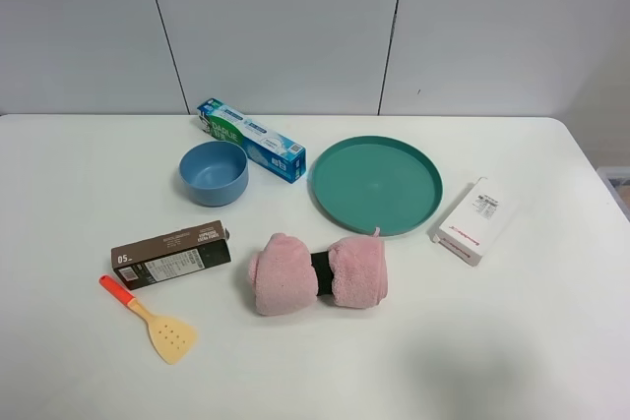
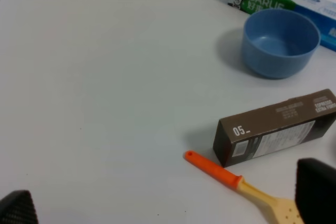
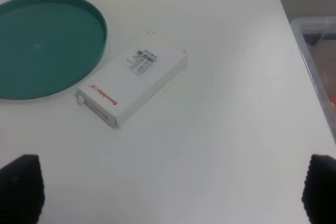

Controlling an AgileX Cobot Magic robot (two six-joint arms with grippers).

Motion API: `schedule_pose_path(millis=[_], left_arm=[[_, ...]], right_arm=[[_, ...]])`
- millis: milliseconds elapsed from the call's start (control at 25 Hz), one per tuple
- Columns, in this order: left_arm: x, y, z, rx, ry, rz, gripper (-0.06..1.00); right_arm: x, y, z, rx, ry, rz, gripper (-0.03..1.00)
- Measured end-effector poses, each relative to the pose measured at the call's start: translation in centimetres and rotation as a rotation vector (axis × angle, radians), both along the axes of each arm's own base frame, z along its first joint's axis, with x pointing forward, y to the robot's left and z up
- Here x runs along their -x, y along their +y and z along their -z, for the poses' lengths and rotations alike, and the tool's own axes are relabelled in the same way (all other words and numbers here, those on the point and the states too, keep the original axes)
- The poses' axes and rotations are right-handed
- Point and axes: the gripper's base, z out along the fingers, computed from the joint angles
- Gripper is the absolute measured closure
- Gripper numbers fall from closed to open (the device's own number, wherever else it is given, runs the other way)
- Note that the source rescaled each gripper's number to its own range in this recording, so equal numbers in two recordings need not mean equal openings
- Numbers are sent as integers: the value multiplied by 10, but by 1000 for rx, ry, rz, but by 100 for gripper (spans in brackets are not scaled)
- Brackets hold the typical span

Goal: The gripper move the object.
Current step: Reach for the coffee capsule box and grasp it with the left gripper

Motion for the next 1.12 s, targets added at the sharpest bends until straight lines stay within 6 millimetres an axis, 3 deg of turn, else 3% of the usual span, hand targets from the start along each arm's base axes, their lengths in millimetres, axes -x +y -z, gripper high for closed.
schedule_pose_path(millis=[1120], left_arm=[[0, 0, 0, 0, 0, 0, -6]], right_arm=[[0, 0, 0, 0, 0, 0, -3]])
